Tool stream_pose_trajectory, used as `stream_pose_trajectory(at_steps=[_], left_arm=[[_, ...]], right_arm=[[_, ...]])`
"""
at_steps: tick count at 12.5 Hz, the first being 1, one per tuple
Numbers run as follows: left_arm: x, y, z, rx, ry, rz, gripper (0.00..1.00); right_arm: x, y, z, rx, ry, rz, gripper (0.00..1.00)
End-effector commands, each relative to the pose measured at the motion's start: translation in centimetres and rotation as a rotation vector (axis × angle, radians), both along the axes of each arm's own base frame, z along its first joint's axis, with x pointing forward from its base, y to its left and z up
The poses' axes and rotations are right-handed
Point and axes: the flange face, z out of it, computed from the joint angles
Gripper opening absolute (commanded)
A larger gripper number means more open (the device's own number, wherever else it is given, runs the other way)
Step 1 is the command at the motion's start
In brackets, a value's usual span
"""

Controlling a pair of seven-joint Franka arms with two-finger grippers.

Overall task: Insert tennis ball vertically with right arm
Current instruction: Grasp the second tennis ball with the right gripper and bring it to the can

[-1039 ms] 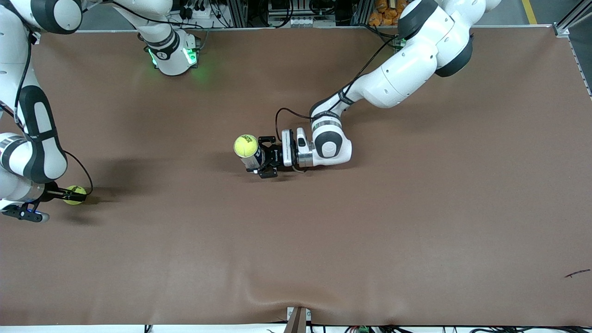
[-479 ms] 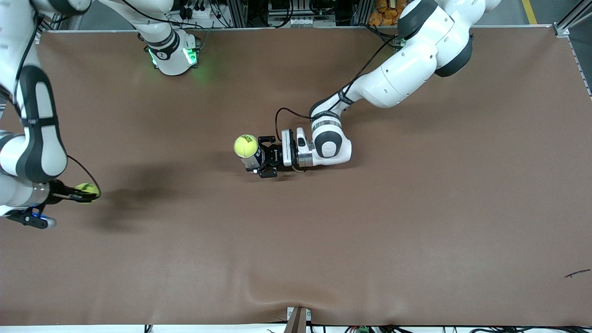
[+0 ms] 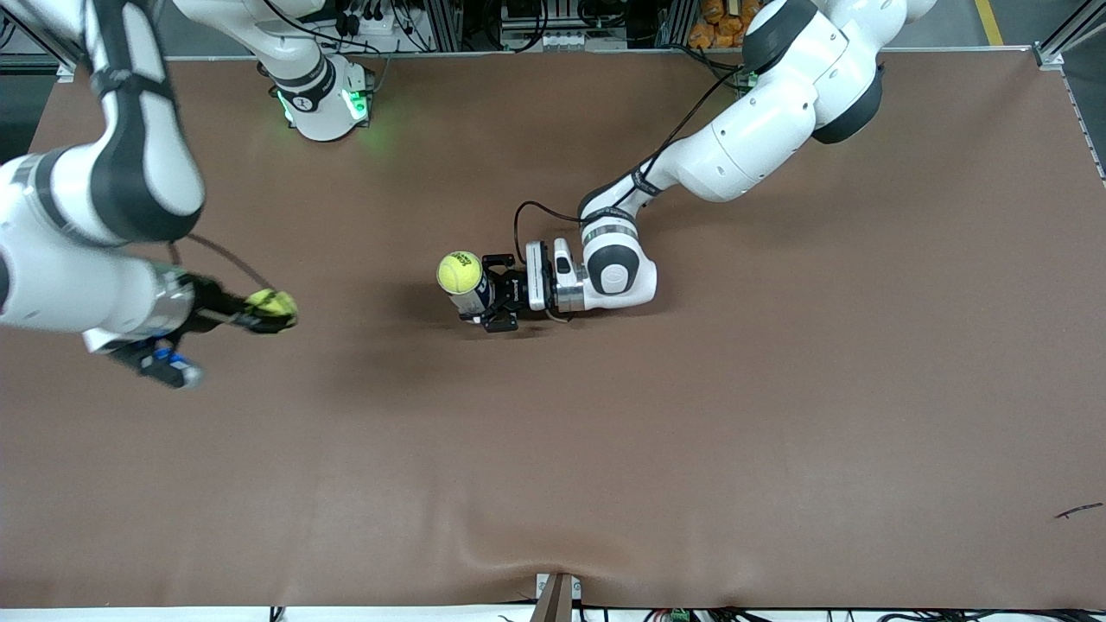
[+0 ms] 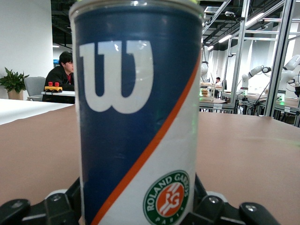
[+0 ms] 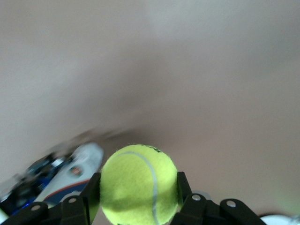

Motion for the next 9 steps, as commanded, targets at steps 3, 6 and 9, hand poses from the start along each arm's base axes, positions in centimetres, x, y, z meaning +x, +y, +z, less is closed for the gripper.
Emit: stream_pose_trajectory(at_steps=[3, 6, 9], left_arm=[[-0.5, -0.4, -0.5, -0.036, -0.144, 0.031, 0.87], [-0.5, -0.4, -0.6, -0.035, -0.142, 0.032, 0.87], [-0.5, -0.4, -0.6, -0.035, -0.142, 0.032, 0.87]], right_arm=[[-3.9, 11.5, 0.9, -0.003, 0.069, -0.127, 0.57], [-5.9, 16.4, 0.9, -0.032, 0.087, -0.171, 0.57], [-6.2, 19.0, -0.8, -0.042, 0.067, -0.196, 0.57]])
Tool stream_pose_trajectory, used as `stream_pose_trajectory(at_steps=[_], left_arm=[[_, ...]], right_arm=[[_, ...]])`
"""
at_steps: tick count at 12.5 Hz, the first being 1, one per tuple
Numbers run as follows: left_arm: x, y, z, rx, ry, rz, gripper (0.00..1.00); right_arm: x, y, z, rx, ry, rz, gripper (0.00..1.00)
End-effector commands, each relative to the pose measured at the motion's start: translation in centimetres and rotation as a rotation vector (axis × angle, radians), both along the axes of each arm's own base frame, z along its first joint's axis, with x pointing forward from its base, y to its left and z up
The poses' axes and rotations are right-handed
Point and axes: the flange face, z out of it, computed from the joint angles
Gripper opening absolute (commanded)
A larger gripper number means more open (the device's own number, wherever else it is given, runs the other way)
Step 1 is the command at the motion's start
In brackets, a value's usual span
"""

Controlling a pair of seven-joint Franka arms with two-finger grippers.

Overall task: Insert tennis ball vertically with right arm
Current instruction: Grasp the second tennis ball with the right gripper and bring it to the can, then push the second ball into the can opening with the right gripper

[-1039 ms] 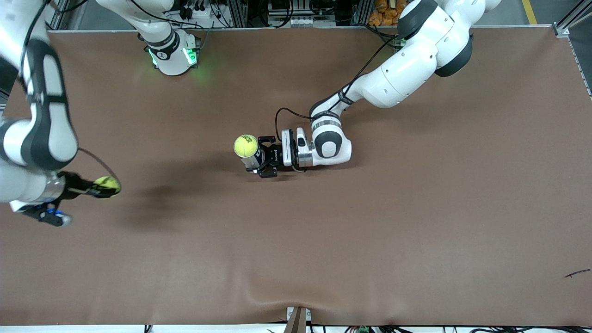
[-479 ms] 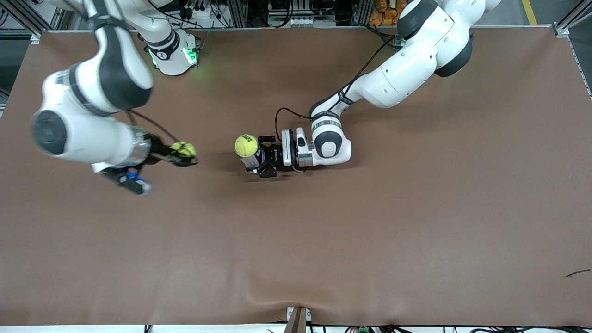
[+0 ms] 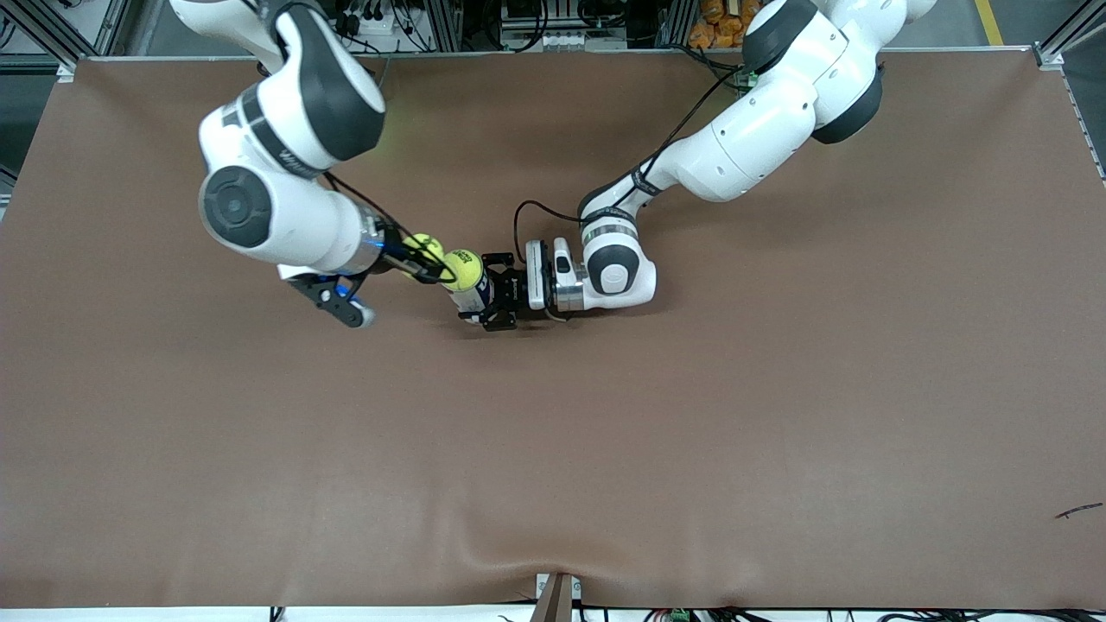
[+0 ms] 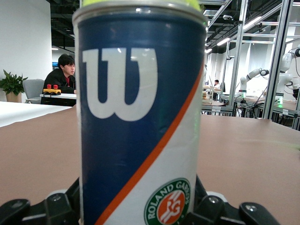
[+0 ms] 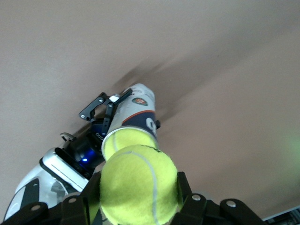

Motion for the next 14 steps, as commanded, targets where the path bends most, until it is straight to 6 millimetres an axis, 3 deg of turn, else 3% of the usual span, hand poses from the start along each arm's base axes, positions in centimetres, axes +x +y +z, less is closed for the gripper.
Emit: stream_pose_trajectory(at_steps=[1, 5, 8, 11, 13, 14], left_arm=[[-0.5, -0.3, -0.7, -0.022, -0.141, 0.037, 0.87], [-0.5, -0.3, -0.7, -0.022, -0.141, 0.037, 0.87], [-0.4, -0.3, -0.6, -0.022, -0.143, 0.039, 0.87], [-0.4, -0.3, -0.6, -0.023, -0.142, 0.04, 0.87], [-0.5, -0.3, -0.7, -0.022, -0.14, 0.038, 0.87], [-0.5, -0.3, -0.6, -0.023, -0.142, 0.038, 0.87]], right_arm=[[0.1, 0.8, -1.6, -0.002, 0.0, -0.033, 0.57], [-0.4, 2.1, -4.7, -0.017, 0.002, -0.035, 0.57], [-0.8, 4.7, -7.0, -0.029, -0.017, -0.063, 0.57], [-0.9, 4.7, -7.5, -0.037, -0.009, -0.061, 0.57], [-1.1, 4.5, -7.8, -0.044, -0.001, -0.062, 0.65], [-1.2, 4.3, -8.0, -0.048, 0.006, -0.063, 0.86]])
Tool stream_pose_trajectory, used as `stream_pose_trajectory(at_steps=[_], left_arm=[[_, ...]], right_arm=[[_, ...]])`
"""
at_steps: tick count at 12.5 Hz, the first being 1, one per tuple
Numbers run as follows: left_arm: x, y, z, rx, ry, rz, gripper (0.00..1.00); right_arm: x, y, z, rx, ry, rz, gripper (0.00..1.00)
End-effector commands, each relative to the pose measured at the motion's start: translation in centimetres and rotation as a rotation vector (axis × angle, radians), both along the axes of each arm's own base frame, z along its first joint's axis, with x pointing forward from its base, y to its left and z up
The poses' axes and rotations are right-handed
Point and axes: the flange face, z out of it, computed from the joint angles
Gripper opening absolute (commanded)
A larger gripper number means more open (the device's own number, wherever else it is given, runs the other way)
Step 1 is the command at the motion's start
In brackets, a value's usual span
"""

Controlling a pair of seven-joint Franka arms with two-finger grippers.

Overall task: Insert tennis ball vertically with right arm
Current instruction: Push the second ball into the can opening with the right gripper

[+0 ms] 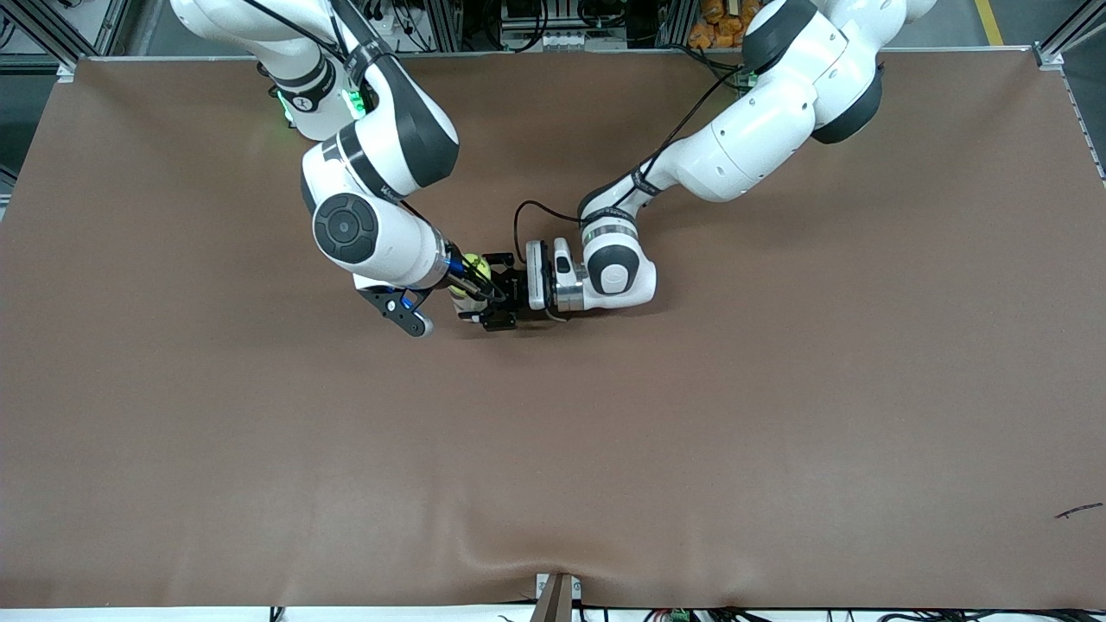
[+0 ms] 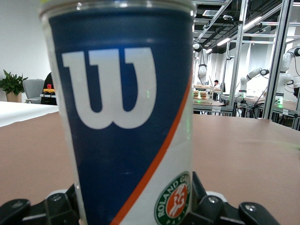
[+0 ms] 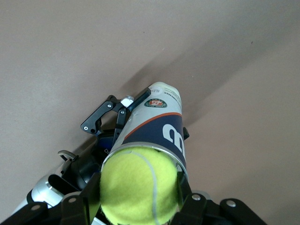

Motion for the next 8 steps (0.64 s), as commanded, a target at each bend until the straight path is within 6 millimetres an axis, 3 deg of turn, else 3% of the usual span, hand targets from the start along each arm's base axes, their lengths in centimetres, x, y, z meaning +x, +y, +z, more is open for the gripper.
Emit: stream_pose_trajectory(at_steps=[1, 6, 8], left_arm=[[-0.5, -0.3, -0.7, -0.022, -0.141, 0.038, 0.87], [-0.5, -0.3, -0.6, -0.022, -0.143, 0.037, 0.87], [-0.5, -0.3, -0.6, -0.022, -0.145, 0.037, 0.85]], right_arm=[[-0.6, -0.4, -0.3, -0.011, 0.021, -0.013, 1.0], [-0.7, -2.1, 2.5, -0.008, 0.041, -0.008, 1.0], [-0.8, -2.4, 2.7, -0.01, 0.046, -0.007, 1.0]])
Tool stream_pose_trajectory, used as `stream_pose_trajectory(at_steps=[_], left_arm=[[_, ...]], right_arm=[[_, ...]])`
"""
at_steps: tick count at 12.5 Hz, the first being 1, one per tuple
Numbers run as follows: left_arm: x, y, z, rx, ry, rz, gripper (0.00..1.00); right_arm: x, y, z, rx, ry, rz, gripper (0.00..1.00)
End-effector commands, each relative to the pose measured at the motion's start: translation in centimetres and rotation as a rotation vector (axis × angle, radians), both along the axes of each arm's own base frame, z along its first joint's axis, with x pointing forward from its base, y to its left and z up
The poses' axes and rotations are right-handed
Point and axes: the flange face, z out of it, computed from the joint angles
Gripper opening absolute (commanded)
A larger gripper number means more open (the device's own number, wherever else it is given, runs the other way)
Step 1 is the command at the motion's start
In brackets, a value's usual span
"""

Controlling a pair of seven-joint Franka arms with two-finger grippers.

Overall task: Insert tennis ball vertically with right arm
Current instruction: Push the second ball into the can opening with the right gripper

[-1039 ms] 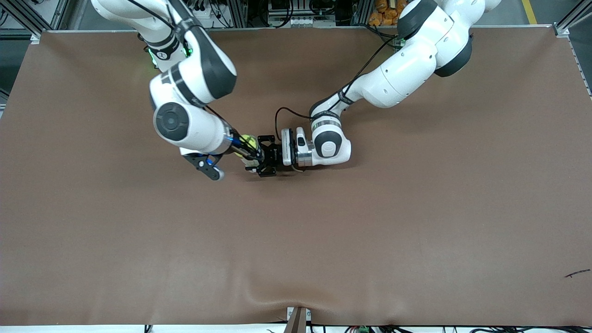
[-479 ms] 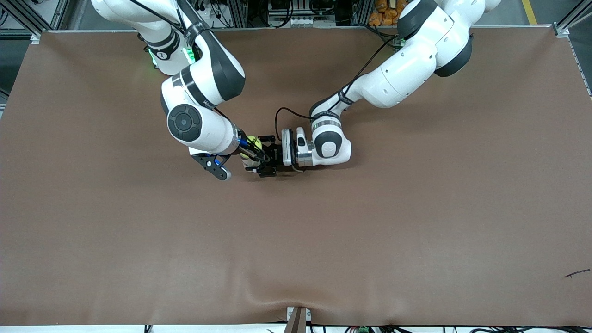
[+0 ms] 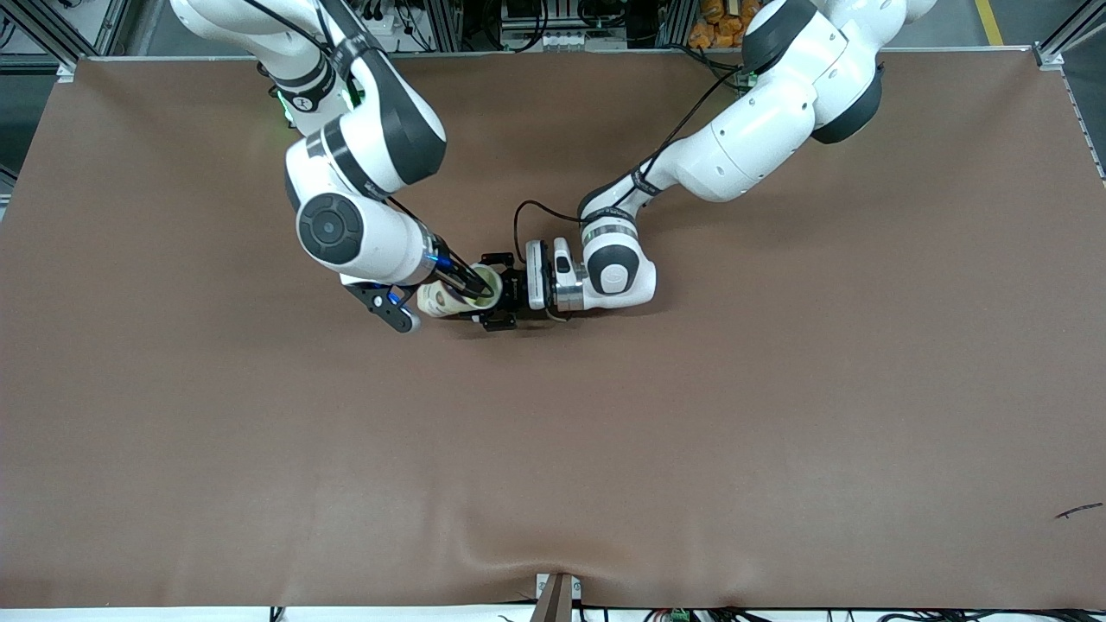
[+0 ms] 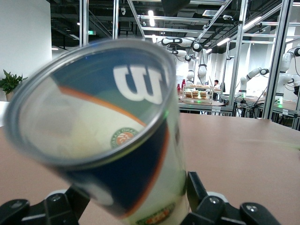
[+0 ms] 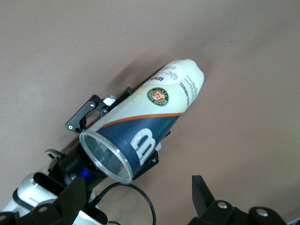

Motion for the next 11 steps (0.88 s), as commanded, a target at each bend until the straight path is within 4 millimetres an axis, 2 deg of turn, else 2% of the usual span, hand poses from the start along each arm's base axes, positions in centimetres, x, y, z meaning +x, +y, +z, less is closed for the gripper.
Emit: stream_pose_trajectory(at_steps=[1, 3, 6, 7, 8, 10, 11], left_arm=[[-0.6, -0.4, -0.5, -0.022, -0.146, 0.035, 0.81], [-0.8, -0.7, -0.4, -0.023, -0.149, 0.028, 0.76], [-0.1, -0.5, 0.5, -0.026, -0.153, 0.034, 0.71], [0.1, -0.4, 0.9, -0.027, -0.152, 0.036, 0.69], [0.2, -0.3, 1.3, -0.018, -0.154, 0.037, 0.69], [0.2, -0.2, 1.1, 0.015, -0.127, 0.042, 0.69], [0.4, -0.1, 1.8, 0.025, -0.136, 0.043, 0.69]], right_arm=[[-0.5, -0.6, 0.9, 0.004, 0.011, 0.0, 1.0], [-0.3, -0.9, 0.9, 0.004, 0.013, -0.005, 1.0], [-0.1, -1.6, 1.8, 0.008, 0.009, -0.01, 1.0], [0.2, -2.5, 2.3, 0.008, 0.011, -0.022, 1.0], [0.6, -4.0, 2.9, 0.016, 0.014, -0.015, 1.0], [1.5, -8.9, 5.5, 0.043, 0.029, 0.004, 1.0], [1.6, -11.0, 6.9, 0.049, 0.025, 0.01, 1.0]])
